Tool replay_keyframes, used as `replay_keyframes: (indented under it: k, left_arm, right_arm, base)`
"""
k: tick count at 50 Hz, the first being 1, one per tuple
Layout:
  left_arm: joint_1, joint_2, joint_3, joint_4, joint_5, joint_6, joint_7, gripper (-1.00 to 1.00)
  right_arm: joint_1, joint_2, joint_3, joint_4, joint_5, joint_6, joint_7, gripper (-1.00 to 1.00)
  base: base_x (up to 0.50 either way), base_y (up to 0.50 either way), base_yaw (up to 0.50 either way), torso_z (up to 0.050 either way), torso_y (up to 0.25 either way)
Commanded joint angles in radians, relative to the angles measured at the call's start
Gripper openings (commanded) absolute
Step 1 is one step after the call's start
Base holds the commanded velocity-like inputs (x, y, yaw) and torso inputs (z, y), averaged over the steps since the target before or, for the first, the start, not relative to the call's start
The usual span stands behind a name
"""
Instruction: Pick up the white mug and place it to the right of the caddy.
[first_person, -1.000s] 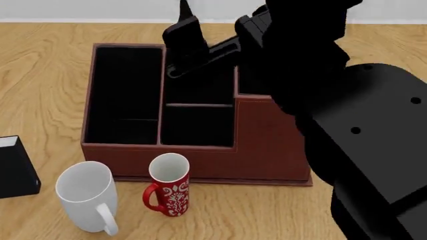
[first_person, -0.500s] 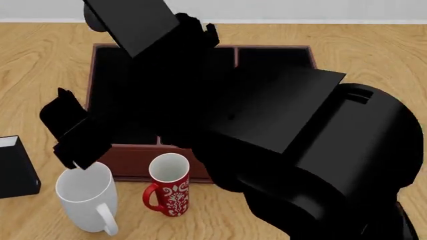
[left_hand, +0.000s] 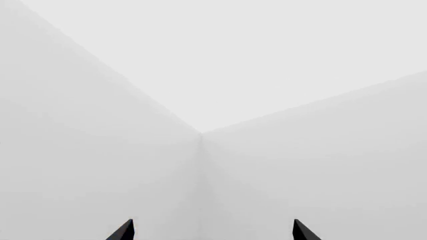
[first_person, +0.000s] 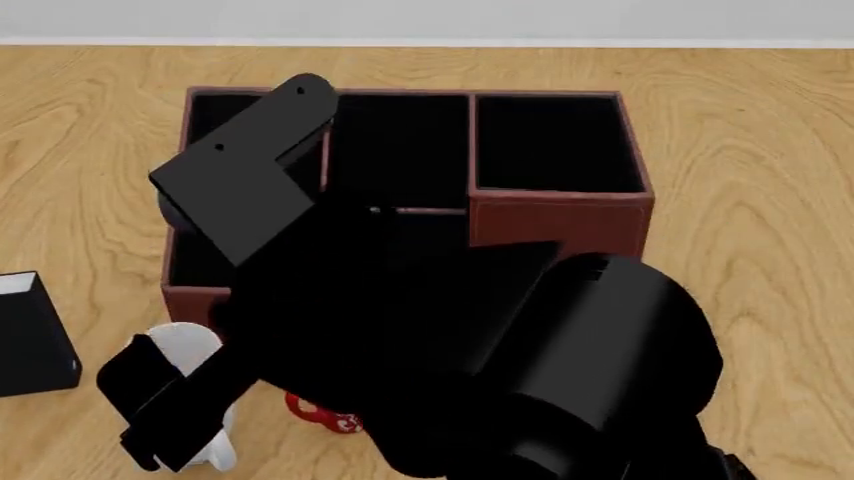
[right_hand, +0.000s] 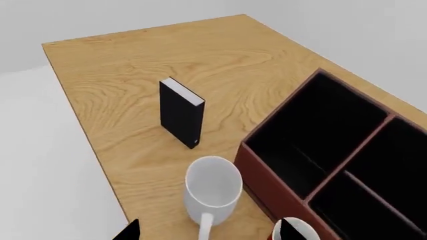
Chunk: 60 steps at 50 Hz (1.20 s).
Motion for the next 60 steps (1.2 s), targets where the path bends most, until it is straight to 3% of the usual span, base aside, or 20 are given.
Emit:
replay_keyframes:
  k: [1, 13, 43, 50, 60]
  left_arm:
    - [0.03, 0.005, -0.023, -0.001, 0.006, 0.009, 0.003, 1.0]
    - [0.036, 0.009, 0.004, -0.018, 0.032, 0.035, 0.007, 1.0]
    - [0.063, 0.05, 0.027, -0.028, 0.073, 0.082, 0.025, 1.0]
    - [0.05, 0.046, 0.056, -0.039, 0.082, 0.098, 0.022, 1.0]
    - [0.065, 0.068, 0.067, -0.048, 0.104, 0.11, 0.036, 1.0]
  right_arm:
    - [-0.056, 0.002, -0.079, 0.043, -0.014, -0.072, 0.009, 1.0]
    - [-0.073, -0.002, -0.241, 0.141, -0.127, -0.217, -0.079, 1.0]
    - [-0.092, -0.095, -0.469, 0.517, -0.326, -0.538, -0.218, 1.0]
    - [-0.092, -0.117, -0.519, 0.588, -0.316, -0.593, -0.221, 1.0]
    - [-0.049, -0.121, -0.715, 0.686, -0.168, -0.744, -0.166, 1.0]
  base:
    - [0.0, 0.0, 0.0, 0.0, 0.0]
    - [0.0, 0.0, 0.0, 0.0, 0.0]
    - [0.0, 0.0, 0.0, 0.0, 0.0]
    - [0.0, 0.0, 0.0, 0.0, 0.0]
    - [0.0, 0.0, 0.0, 0.0, 0.0]
